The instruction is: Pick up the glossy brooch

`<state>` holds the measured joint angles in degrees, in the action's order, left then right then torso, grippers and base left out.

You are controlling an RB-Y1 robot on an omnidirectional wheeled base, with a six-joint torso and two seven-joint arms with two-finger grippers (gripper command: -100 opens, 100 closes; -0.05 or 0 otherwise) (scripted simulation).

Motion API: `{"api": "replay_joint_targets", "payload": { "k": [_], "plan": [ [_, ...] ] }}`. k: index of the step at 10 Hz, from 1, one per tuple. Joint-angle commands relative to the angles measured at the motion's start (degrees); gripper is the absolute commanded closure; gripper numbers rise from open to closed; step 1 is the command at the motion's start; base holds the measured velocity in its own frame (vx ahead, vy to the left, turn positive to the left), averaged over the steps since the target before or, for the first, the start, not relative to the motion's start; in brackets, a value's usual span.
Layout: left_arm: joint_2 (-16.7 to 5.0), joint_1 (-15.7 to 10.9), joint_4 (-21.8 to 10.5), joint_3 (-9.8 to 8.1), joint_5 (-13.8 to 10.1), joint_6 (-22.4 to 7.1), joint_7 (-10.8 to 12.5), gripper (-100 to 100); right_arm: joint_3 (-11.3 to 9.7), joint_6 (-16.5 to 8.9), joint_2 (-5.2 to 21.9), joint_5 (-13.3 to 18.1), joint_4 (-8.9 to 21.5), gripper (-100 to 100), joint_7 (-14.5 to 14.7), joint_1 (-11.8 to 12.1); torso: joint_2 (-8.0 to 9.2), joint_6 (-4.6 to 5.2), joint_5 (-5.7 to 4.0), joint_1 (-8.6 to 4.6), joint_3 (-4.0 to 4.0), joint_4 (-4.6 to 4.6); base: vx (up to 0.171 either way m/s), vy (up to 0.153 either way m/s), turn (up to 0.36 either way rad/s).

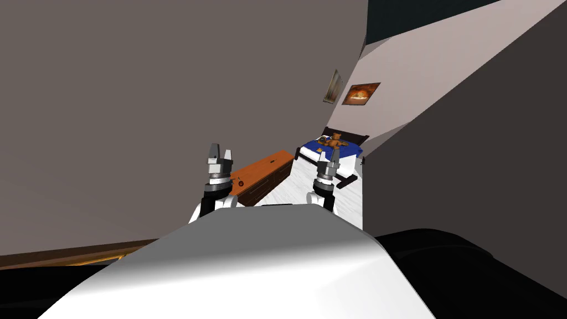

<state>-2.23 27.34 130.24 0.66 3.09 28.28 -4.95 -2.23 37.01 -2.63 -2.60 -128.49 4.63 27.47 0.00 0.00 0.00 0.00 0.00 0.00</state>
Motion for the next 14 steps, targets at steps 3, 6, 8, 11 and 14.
{"api": "replay_joint_targets", "payload": {
  "k": [3, 6, 8, 11, 14],
  "plan": [
    [-3.78, -3.41, -5.07, -0.14, -1.72, -3.4, 0.15, -100, 0.0, 0.0, 0.0, 0.0, 0.0, 0, 0.0, 0.0, 0.04, 0.0, 0.01, 0.05, 0.02, 0.0, -0.016, 0.009, 0.042],
    [-6.48, -6.74, -10.28, -0.17, -3.3, -6.82, 0.17, -100, 0.0, 0.0, 0.0, 0.0, 0.0, 0, 0.0, 0.0, 0.09, 0.0, 0.04, 0.14, 0.05, 0.02, -0.031, 0.03, 0.024],
    [-8.55, -9.5, -13.82, -0.12, -4.62, -9.74, 0.14, -100, 0.0, 0.0, 0.0, 0.0, 0.0, 0, 0.0, 0.0, 0.12, 0.0, 0.04, 0.18, 0.07, 0.02, -0.038, 0.046, 0.015],
    [-10.75, -12.59, -18.89, 0.03, -6.22, -13.09, 0.05, -100, 0.0, 0.0, 0.0, 0.0, 0.0, 0, 0.0, 0.0, 0.07, 0.0, 0.04, 0.15, 0.04, 0.01, -0.025, 0.037, -0.003],
    [-11.88, -14.24, -22.89, 0.15, -7.13, -15.18, -0.01, -100, 0.0, 0.0, 0.0, 0.0, 0.0, 0, 0.0, 0.0, 0.06, 0.0, 0.03, 0.15, 0.03, 0.01, -0.017, 0.032, -0.014]
  ]
}}
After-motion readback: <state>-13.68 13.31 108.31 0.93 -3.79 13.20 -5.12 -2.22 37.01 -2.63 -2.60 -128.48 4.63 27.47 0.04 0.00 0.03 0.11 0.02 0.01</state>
